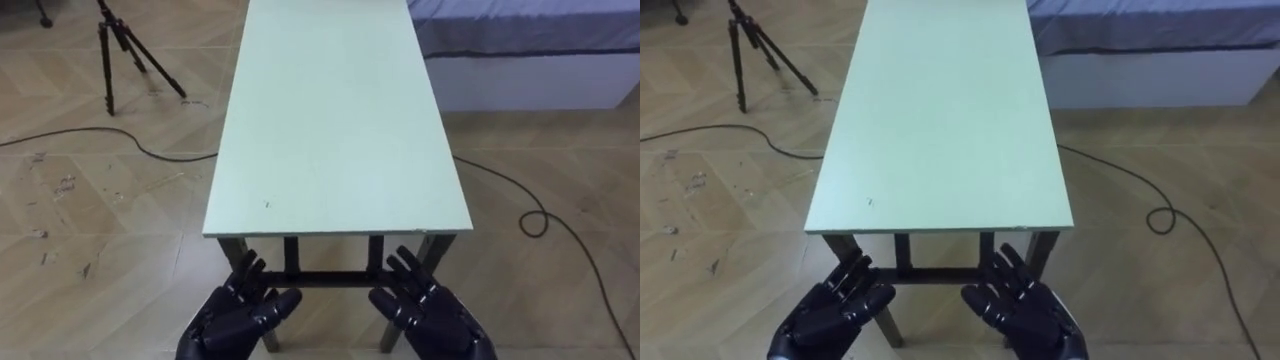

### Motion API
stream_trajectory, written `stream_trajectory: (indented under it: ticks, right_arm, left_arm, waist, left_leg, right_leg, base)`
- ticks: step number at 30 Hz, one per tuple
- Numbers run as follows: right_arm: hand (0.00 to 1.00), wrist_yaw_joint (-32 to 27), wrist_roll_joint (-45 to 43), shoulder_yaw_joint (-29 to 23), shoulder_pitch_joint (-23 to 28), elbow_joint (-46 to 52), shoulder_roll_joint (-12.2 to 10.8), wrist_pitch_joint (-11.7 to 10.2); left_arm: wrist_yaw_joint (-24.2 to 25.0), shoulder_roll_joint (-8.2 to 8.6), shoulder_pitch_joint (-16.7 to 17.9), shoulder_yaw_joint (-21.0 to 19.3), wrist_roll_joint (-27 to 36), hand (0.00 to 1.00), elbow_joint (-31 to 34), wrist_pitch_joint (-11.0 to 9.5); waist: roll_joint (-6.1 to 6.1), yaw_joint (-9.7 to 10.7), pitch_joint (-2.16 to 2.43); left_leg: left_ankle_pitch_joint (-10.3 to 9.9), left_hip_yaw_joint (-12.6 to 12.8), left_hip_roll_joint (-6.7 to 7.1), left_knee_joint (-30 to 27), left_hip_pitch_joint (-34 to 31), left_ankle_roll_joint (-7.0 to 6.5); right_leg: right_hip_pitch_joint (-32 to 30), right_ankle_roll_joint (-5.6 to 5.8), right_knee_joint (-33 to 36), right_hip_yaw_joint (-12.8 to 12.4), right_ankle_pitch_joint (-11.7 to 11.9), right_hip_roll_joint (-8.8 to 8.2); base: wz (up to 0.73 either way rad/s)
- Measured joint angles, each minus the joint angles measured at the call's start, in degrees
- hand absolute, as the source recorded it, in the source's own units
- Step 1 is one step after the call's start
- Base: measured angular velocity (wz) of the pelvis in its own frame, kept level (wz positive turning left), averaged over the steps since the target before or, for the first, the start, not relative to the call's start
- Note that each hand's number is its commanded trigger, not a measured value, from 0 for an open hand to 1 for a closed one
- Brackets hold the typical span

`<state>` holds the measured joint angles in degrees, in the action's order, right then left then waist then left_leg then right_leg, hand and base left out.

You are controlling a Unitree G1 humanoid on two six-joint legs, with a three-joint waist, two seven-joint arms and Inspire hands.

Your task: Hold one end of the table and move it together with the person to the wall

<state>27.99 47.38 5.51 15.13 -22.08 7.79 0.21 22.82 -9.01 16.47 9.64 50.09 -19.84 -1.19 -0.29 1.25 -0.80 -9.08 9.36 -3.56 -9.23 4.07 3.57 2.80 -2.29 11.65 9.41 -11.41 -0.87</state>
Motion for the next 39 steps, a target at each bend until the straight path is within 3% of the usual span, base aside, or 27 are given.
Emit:
stream_trajectory:
  ticks: [4,18,23,30,34,39]
  right_arm:
    - [0.00,-0.1,0.0,0.1,-1.4,3.8,0.8,0.9]
    - [0.00,-1.2,0.0,4.5,-3.1,3.5,1.1,2.4]
    - [0.00,-2.6,2.0,4.5,-4.3,3.4,1.0,3.7]
    - [0.00,-6.0,11.2,4.5,-5.9,1.6,1.2,4.8]
    - [0.00,-7.5,11.2,4.5,-6.3,1.2,1.0,4.8]
    - [0.00,-9.0,11.7,4.5,-6.3,1.2,1.0,4.9]
  left_arm:
    - [-0.3,0.55,-1.1,0.0,1.0,0.00,4.9,1.0]
    - [-2.8,0.45,-2.6,0.1,2.3,0.00,4.9,3.4]
    - [-3.8,0.49,-3.0,-0.3,3.5,0.00,4.9,4.4]
    - [-6.6,0.32,-4.7,-1.9,9.2,0.00,3.8,6.5]
    - [-8.6,0.66,-6.8,-1.8,13.6,0.00,1.0,7.4]
    - [-9.5,0.69,-7.0,-1.9,15.1,0.00,0.4,8.0]
  waist:
    - [0.01,-0.1,-0.14]
    - [0.06,-0.2,-0.21]
    - [0.05,-0.9,-0.21]
    - [0.03,-2.4,-0.19]
    - [0.04,-3.2,-0.20]
    - [0.04,-3.3,-0.21]
  left_leg:
    - [-0.2,0.1,0.01,0.1,0.1,-0.25]
    - [-0.2,0.4,0.13,0.1,0.6,-0.36]
    - [-0.2,1.8,0.09,0.1,0.7,-0.36]
    - [-0.2,2.1,0.00,0.1,0.9,-0.36]
    - [-0.2,1.8,-0.21,0.5,1.4,-0.36]
    - [-0.2,1.7,-0.20,0.5,1.5,-0.36]
  right_leg:
    - [0.1,0.01,-0.1,0.0,0.0,-0.01]
    - [0.2,0.21,-0.4,-0.7,0.1,0.01]
    - [0.0,0.24,-0.2,-1.2,0.1,-0.05]
    - [0.2,0.20,0.1,-1.1,0.2,-0.05]
    - [0.4,0.05,0.2,-0.9,0.4,0.09]
    - [0.3,0.08,0.2,-1.4,0.4,0.10]
  base:
    - [0.00]
    - [-0.01]
    - [-0.07]
    - [-0.02]
    - [0.00]
    - [0.01]
